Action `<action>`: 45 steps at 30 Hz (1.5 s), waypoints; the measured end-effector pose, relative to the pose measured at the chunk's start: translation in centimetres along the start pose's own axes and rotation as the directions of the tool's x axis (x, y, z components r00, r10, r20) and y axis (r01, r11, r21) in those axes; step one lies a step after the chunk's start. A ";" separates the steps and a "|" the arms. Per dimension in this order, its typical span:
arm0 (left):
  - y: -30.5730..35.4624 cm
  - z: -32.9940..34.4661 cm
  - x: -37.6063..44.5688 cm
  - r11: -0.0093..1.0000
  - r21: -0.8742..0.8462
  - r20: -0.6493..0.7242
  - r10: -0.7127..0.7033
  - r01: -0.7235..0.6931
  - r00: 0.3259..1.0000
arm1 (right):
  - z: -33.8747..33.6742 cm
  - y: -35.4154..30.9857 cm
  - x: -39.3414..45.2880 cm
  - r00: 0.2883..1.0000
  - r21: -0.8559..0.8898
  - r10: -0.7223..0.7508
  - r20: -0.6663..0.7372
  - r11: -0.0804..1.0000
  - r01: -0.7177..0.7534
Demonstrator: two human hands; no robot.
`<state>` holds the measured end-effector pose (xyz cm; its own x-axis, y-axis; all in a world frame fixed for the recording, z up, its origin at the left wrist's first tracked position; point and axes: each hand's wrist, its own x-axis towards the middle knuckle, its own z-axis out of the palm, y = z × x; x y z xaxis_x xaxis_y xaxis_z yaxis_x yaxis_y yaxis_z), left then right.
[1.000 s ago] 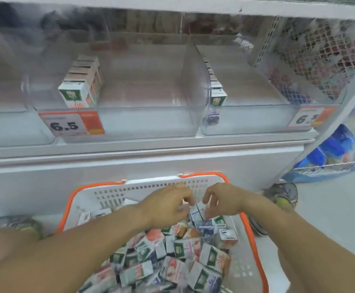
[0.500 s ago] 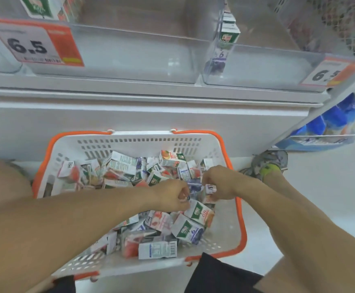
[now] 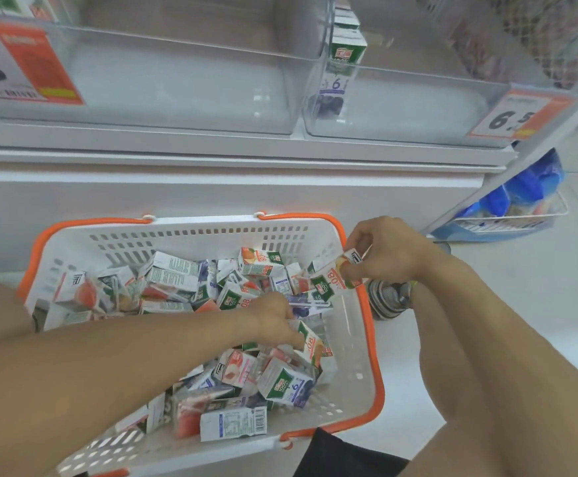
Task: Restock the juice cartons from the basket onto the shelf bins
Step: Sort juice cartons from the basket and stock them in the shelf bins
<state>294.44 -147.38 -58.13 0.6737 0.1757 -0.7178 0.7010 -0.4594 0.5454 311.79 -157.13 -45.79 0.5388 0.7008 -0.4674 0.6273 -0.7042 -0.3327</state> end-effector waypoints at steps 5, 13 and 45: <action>0.1 -6.0 -2.3 0.925 -0.368 0.033 -0.092 0.098 0.995 | -2.0 0.6 -0.8 0.997 0.088 0.054 -0.059 0.995 -0.049; -0.3 -9.6 -8.2 0.472 -0.881 0.027 -0.031 0.038 0.999 | -0.8 0.0 -1.5 0.940 0.926 0.179 0.292 0.192 -0.324; -3.2 -14.8 -15.0 0.513 -0.848 0.077 0.370 -0.135 0.926 | 1.0 -8.1 -4.1 0.920 0.822 -0.390 -0.047 0.508 0.257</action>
<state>285.53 -135.66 -42.72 0.8651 -0.0743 -0.4960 0.4673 0.4786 0.7434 303.92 -154.42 -42.01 0.2772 0.9244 -0.2621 -0.0052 -0.2714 -0.9625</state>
